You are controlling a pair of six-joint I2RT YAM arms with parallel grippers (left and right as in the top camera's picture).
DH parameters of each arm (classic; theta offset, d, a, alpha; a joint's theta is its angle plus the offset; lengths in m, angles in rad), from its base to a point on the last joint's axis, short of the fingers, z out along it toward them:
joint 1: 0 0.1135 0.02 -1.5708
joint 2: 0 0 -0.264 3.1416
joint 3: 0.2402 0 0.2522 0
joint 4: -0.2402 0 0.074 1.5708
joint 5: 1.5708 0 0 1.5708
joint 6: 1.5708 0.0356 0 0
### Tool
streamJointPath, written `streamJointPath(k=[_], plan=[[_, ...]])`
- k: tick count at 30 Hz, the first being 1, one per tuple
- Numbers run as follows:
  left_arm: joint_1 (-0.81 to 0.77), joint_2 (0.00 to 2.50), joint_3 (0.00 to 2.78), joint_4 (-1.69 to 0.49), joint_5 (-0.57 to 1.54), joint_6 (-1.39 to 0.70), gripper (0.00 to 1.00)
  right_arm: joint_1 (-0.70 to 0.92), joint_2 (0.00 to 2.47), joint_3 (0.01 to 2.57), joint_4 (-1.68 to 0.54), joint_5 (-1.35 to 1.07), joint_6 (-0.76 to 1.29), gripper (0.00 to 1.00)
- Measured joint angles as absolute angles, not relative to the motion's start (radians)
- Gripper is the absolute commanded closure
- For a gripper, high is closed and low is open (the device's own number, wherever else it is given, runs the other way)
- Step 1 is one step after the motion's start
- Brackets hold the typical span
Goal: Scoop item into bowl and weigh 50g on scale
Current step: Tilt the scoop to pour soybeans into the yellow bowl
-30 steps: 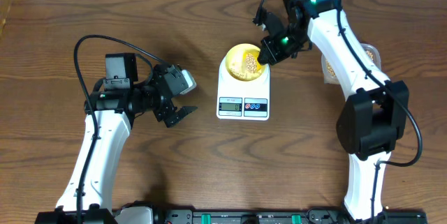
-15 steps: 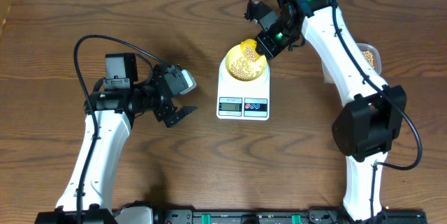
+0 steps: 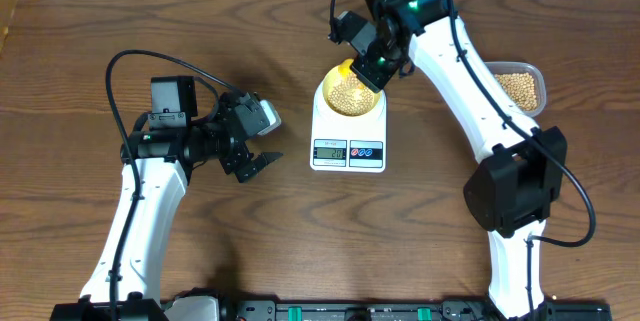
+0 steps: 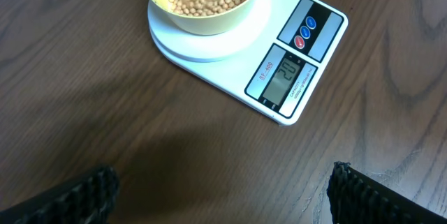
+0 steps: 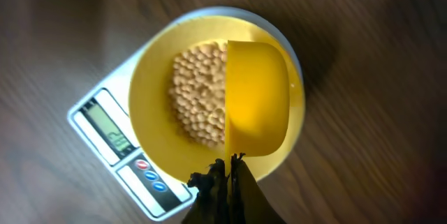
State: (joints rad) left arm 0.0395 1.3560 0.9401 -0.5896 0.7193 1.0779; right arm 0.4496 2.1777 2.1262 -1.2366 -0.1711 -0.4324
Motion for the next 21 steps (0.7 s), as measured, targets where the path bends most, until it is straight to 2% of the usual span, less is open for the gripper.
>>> streamJointPath(k=[21], plan=[[0.039,1.356,0.940,-0.590,0.719,1.078,0.02,0.449,2.098,2.127,-1.239,-0.123,-0.436,0.99]])
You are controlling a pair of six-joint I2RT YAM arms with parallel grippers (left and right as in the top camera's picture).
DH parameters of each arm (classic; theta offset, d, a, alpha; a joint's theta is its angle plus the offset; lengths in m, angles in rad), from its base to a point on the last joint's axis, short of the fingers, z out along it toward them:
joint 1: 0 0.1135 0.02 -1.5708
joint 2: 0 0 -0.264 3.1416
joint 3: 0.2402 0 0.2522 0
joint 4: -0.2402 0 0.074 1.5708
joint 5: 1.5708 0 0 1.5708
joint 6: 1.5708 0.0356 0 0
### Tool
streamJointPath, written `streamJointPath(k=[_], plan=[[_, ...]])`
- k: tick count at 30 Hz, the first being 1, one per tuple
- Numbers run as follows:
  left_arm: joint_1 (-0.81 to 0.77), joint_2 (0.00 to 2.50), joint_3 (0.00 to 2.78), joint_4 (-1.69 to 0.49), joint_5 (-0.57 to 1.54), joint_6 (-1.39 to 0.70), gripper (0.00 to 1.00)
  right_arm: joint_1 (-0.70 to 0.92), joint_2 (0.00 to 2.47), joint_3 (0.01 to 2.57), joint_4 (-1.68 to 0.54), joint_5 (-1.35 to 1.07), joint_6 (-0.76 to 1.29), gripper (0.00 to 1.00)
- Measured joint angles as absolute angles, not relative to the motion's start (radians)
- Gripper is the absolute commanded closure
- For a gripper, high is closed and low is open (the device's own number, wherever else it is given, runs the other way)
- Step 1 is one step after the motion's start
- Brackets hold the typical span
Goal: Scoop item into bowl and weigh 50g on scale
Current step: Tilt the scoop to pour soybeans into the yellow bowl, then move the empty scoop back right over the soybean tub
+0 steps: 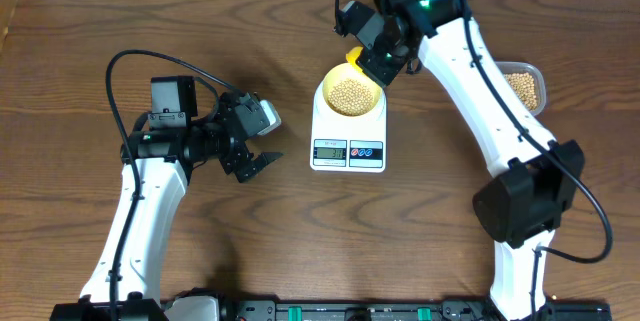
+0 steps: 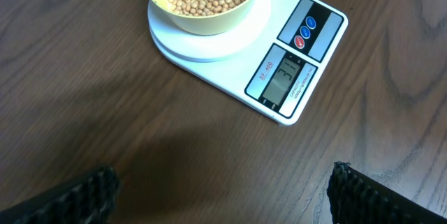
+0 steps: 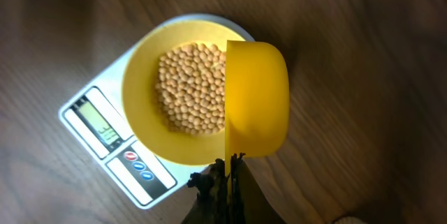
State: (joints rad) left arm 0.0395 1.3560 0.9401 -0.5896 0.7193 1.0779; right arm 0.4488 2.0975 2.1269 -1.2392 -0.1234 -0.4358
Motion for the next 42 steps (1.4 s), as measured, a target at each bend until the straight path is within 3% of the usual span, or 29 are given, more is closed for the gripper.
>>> streamJointPath(k=[10,24,32,42], plan=[[0.039,1.356,0.940,-0.590,0.719,1.078,0.03,0.341,2.083,2.128,-1.246,-0.309,-0.416,0.99],[0.039,1.356,0.940,-0.590,0.719,1.078,0.02,-0.055,2.016,2.133,-1.380,-0.444,-0.323,0.99],[0.039,1.356,0.940,-0.590,0.719,1.078,0.02,-0.161,2.016,2.133,-1.481,-0.291,-0.300,0.99],[0.039,1.356,0.940,-0.590,0.719,1.078,0.02,-0.164,2.023,2.133,-1.506,-0.104,-0.253,0.99]])
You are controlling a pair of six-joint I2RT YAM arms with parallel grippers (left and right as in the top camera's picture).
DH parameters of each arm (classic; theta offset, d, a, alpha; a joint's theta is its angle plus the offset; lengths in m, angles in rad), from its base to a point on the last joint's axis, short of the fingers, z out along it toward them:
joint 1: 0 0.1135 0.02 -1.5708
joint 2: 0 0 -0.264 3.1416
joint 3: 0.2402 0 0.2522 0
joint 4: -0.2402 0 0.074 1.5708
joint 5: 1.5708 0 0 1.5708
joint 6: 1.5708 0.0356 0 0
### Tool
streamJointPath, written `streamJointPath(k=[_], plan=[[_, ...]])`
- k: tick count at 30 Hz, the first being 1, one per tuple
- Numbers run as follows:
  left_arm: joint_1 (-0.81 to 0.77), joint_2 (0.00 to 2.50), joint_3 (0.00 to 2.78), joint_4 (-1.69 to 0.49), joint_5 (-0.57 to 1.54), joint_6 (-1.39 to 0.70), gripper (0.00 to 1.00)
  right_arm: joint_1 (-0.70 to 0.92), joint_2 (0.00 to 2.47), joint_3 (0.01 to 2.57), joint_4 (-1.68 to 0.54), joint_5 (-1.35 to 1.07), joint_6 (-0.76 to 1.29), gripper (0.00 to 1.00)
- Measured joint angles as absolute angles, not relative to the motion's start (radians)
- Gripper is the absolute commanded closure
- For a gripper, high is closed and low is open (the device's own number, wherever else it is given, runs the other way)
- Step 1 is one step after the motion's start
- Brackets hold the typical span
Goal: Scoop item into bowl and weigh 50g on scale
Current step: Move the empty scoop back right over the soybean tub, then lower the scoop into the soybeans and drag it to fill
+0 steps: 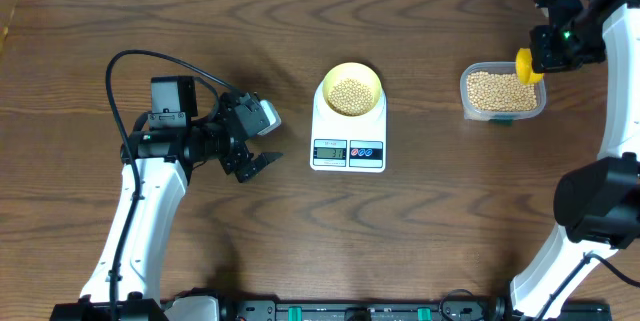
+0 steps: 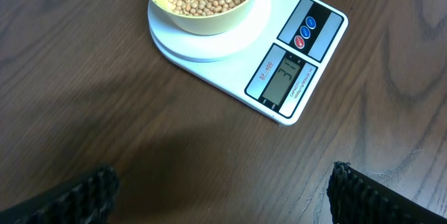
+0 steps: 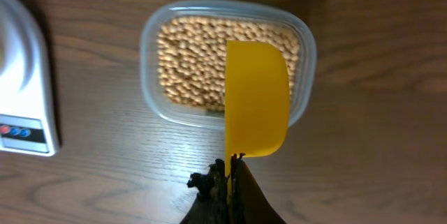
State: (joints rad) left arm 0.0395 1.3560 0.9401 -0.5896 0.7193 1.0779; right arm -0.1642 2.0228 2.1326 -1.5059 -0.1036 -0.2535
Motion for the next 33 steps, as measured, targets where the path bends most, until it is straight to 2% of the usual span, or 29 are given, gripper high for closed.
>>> streamJointPath(k=[33], plan=[[0.039,1.356,0.940,-0.590,0.719,1.078,0.03,-0.064,2.146,2.132,-1.486,0.213,-0.025,0.99]])
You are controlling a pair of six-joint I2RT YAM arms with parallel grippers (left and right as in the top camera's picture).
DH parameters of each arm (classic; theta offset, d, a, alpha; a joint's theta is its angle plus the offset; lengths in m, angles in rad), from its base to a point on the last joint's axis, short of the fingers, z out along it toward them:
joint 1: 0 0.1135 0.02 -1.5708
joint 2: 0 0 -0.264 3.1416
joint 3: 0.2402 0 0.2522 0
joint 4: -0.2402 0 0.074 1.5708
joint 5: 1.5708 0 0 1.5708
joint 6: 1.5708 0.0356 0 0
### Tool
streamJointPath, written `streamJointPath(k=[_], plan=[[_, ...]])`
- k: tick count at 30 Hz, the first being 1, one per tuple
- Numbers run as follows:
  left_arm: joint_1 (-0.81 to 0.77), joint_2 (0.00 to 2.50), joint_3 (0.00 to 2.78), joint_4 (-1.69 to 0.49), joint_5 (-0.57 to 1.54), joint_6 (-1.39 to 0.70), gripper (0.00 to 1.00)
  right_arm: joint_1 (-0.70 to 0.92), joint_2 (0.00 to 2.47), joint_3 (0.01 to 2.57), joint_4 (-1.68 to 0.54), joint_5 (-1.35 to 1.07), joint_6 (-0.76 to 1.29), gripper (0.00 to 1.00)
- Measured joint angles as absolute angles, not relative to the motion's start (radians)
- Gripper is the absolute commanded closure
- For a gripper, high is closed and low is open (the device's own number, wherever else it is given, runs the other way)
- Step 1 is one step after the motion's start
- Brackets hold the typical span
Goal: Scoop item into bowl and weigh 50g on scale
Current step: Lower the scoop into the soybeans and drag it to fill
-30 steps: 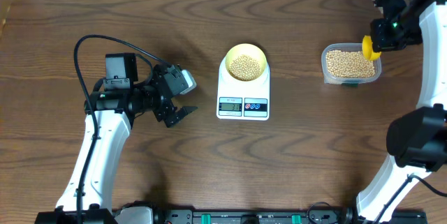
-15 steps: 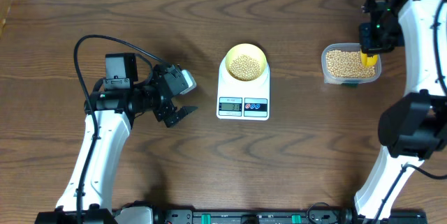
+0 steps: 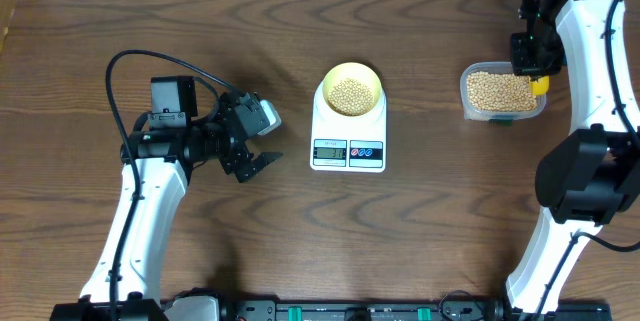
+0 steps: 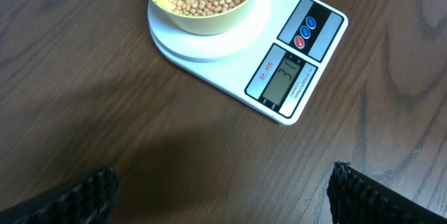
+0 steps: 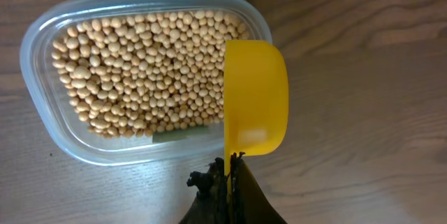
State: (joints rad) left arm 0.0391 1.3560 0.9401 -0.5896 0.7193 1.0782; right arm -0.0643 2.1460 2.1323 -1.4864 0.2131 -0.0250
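A yellow bowl point(image 3: 350, 89) holding beans rests on the white scale point(image 3: 348, 133); the left wrist view shows that bowl point(image 4: 204, 2) and the scale's display point(image 4: 283, 83). My right gripper point(image 5: 230, 168) is shut on the handle of a yellow scoop point(image 5: 254, 98), turned on its side at the right edge of the clear bean container point(image 5: 140, 77). Overhead, the scoop point(image 3: 540, 85) shows beside the container point(image 3: 500, 94). My left gripper point(image 3: 258, 161) is open over the table, left of the scale, with nothing in it.
The wooden table point(image 3: 200, 41) carries only the scale and the bean container. Black equipment point(image 3: 350, 311) runs along the front edge. The right arm reaches along the table's right side.
The right gripper has come lower and nearer the container, the scoop now at its right edge instead of across its middle. The left arm and scale are unchanged.
The scoop was tipped over the bowl with beans falling in and the display changing. Then it hung at the bowl's right rim. Later it was above the bean container on the right, and now it sits low at that container's right edge.
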Motion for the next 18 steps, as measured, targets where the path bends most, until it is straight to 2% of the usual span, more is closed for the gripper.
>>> streamJointPath(k=[18], plan=[[0.039,1.356,0.940,-0.590,0.720,1.078,0.02,-0.064,2.260,2.131,-1.496,0.155,-0.027,0.99]])
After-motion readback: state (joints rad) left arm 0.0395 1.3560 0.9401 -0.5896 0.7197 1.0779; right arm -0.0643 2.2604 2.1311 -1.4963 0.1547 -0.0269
